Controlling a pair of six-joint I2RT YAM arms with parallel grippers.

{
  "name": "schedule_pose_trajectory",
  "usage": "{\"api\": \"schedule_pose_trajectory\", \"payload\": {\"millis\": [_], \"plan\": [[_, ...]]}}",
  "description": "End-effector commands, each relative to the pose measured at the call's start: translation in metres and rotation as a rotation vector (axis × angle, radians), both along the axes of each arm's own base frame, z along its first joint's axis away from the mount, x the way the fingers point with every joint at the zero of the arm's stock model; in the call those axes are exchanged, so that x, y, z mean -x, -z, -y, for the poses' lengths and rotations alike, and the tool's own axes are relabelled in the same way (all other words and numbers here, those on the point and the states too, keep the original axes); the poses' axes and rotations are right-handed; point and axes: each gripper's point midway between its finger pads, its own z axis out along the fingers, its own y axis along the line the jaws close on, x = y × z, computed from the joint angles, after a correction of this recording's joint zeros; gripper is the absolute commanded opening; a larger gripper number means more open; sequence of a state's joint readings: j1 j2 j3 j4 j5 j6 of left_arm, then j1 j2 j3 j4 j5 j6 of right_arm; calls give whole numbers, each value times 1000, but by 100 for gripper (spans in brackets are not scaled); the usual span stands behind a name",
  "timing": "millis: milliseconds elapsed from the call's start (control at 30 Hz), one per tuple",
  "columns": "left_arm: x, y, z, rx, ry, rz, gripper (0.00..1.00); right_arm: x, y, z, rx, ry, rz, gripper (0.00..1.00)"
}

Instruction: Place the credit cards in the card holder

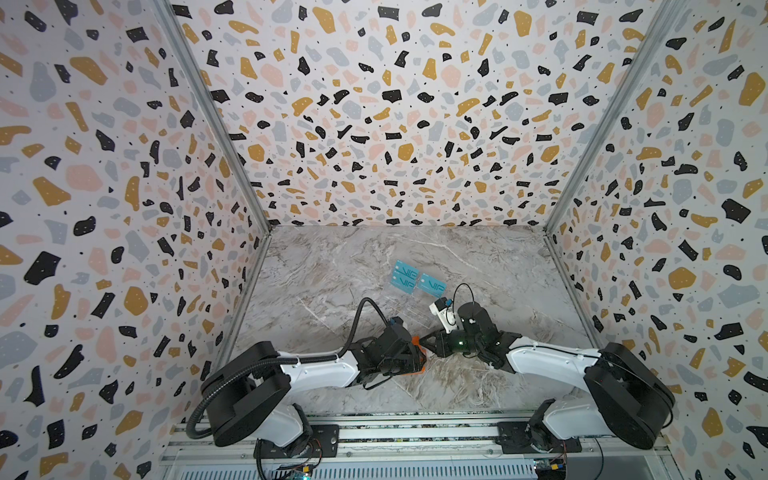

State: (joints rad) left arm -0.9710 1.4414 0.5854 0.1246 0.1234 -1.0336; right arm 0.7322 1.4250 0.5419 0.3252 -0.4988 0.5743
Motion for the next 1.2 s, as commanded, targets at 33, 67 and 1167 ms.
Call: {"api": "schedule_pose_trajectory", "payload": {"millis": [33, 67, 1167], "plan": [[1, 0, -3, 4, 3, 5, 59, -5, -2, -16, -21, -56, -11, 13], [1, 1, -5, -6, 4, 4, 59, -6, 4, -17, -6, -65, -25, 12], [-20, 26, -36, -299, 102, 24, 44, -17, 17, -12, 97, -34, 9, 8]]}}
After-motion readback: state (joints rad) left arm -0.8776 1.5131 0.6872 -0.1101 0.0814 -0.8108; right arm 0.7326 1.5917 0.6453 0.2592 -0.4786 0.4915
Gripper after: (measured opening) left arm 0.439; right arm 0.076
